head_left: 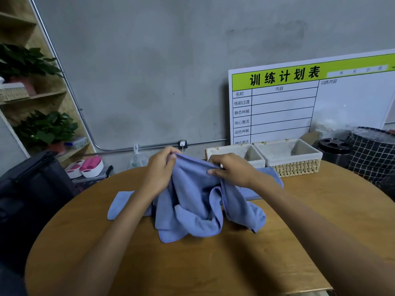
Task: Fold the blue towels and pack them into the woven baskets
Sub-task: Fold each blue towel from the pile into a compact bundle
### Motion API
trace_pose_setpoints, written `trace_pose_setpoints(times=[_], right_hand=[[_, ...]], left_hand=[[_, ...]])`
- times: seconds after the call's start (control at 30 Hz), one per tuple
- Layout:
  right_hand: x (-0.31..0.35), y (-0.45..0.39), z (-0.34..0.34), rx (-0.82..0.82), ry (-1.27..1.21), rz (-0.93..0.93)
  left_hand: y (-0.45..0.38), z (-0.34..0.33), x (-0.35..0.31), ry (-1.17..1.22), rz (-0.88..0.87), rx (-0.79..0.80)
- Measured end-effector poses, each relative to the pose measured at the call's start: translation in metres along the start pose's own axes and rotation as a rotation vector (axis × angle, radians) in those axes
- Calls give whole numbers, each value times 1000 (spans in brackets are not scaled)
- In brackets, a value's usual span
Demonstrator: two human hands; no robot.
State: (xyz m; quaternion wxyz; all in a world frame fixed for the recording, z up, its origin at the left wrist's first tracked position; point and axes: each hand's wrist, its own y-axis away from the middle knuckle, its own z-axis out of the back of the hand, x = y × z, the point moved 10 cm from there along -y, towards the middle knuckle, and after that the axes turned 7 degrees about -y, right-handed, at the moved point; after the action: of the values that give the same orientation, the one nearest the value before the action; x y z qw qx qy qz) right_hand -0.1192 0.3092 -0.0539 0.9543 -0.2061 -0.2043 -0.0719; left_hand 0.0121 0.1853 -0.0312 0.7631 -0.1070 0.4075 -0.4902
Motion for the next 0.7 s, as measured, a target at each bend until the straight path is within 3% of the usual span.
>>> trace_pose_setpoints(times=[0.07,0.17,0.3,0.4,0.57,0.7], right_hand=[[-1,4,16,-95,144,-14],[1,6,34,-201,281,-11],[-26,11,35,-83,357,-92],[-49,16,50,-65,265,-134],[-53,10,83,-248,-65,-100],[-45,12,87,-262,-84,-11]], left_hand=[[0,8,-24,-80,-95,-75],[5,-5,-42,-237,-186,-23],[0,12,-38,-441,-259,45],[-11,49,-30,-458,-249,-54],[-24,56,-17,-320,-134,-123],[-30,61,7,-341,-92,-94]])
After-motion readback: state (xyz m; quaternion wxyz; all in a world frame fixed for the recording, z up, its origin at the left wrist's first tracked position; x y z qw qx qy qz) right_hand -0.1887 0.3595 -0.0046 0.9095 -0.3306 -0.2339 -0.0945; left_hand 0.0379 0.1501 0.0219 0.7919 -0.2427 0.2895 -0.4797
